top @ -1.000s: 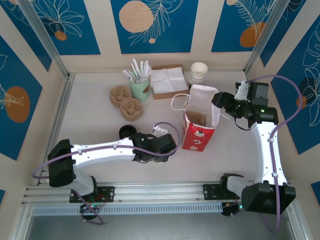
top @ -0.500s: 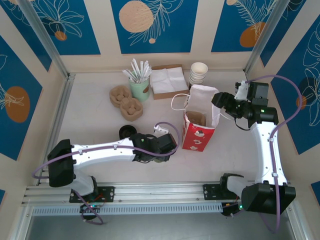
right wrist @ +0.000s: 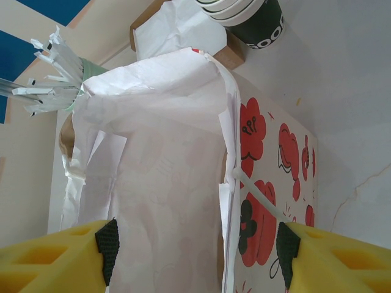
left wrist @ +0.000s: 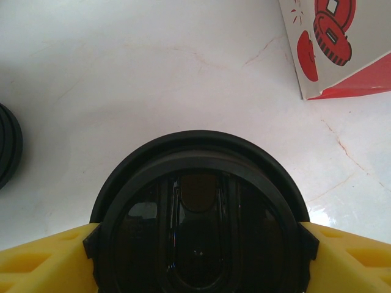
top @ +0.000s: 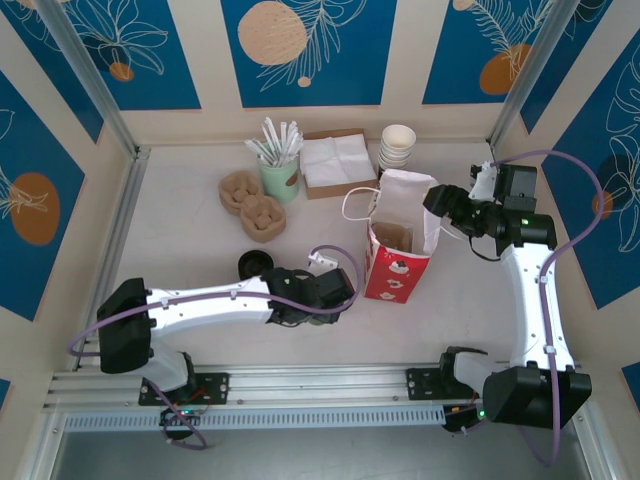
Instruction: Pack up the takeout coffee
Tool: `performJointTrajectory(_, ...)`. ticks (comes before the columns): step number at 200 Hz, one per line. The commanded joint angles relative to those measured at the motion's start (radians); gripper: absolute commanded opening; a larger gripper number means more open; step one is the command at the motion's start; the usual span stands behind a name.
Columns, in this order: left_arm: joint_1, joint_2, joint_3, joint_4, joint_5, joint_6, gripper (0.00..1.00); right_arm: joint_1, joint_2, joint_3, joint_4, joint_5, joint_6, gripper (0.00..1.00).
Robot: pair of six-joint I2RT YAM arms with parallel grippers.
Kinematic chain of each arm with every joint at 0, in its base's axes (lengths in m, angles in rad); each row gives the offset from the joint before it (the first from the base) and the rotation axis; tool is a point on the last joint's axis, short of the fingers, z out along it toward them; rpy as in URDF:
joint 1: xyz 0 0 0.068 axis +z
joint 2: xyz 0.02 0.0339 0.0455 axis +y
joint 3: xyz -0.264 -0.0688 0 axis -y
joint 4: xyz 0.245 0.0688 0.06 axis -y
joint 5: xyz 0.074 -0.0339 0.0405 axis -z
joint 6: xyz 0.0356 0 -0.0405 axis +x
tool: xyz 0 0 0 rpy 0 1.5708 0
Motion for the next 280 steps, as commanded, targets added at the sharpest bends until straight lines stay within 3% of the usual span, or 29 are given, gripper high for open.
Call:
performJointTrajectory(1,0.007,0.06,-0.022,-0.056,0.059,-0.014,0.78,0.005,-0.011,0.006,-0.016,0.008,-0.001,0.71)
performJointTrajectory(63,0.007,0.072,-0.031,-0.065,0.104,-0.018,0.83,0.003,-0.012,0.02,-0.032,0.015,-0.008,0.71)
performJointTrajectory(147,0.006,0.064,-0.043,-0.047,0.115,-0.002,0.69,0.003,-0.015,0.045,-0.052,0.024,-0.016,0.71)
performJointTrajectory(230,0.007,-0.024,-0.04,-0.007,0.055,0.055,0.63,-0.012,0.009,0.168,-0.104,0.034,-0.088,0.72)
performJointTrajectory(280,0.026,-0.098,0.011,-0.037,0.006,0.109,0.65,-0.012,0.113,0.254,-0.076,-0.025,-0.178,0.72)
